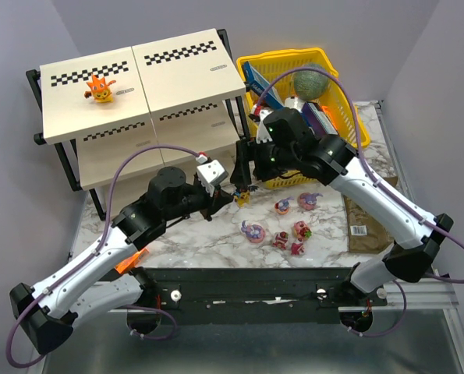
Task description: Place and organize the plastic toys onto the shelf
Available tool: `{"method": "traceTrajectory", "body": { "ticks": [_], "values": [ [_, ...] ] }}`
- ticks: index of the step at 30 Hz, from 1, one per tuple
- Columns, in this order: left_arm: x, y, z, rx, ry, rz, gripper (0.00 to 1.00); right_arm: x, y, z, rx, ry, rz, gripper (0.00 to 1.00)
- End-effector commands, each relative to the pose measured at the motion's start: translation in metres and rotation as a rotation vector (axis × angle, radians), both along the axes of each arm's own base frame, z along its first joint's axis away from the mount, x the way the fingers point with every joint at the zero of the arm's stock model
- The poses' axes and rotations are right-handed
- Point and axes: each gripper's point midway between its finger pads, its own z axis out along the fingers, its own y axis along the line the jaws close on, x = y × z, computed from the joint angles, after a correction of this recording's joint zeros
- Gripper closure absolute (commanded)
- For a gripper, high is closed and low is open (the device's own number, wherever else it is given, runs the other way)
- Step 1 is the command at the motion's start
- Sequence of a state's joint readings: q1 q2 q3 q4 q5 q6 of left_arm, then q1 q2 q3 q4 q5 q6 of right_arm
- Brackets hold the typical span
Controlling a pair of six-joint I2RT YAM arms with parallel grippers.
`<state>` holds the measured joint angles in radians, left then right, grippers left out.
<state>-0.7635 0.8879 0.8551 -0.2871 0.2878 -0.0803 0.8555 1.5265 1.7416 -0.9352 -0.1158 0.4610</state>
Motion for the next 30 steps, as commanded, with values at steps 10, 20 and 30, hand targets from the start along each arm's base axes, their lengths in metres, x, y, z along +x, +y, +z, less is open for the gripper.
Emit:
{"method": "traceTrajectory", "body": {
  "ticks": [10,20,30],
  "values": [
    [0.017,0.015,0.099,-0.019,-0.254,0.067,1.0,0.025,-0.06,0.082,0.128,-0.299,-0.307,0.11],
    [0.051,0.021,0.193,0.007,-0.51,0.154,1.0,0.011,-0.112,0.088,0.239,-0.413,-0.459,0.12],
    [0.085,0.019,0.255,-0.003,-0.562,0.081,1.0,0.001,-0.118,0.077,0.25,-0.42,-0.437,0.13]
  ]
}}
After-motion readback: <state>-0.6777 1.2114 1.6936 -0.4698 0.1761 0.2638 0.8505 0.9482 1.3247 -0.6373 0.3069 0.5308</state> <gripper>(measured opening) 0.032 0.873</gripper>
